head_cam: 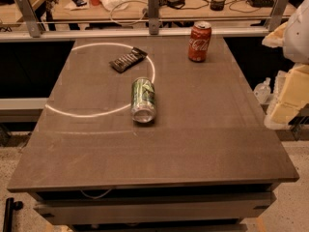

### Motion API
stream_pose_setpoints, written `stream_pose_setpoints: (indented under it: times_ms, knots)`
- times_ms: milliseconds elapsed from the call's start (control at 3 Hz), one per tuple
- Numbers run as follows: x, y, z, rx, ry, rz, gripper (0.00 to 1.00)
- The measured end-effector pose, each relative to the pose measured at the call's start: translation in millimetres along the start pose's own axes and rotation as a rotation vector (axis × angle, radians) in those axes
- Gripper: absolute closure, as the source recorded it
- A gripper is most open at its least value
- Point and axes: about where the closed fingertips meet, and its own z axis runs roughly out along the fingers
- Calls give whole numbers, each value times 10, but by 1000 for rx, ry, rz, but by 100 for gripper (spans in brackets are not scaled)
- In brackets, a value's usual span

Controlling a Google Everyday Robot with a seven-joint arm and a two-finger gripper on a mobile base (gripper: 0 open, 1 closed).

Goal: Place green can upright

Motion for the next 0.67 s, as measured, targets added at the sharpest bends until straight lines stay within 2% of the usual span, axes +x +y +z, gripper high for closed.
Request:
stream_pose_setpoints:
  times_ms: [333,667]
  knots:
    - [0,0,0,0,0,0,0]
    - [-101,66,-45,15,-28,-82,0]
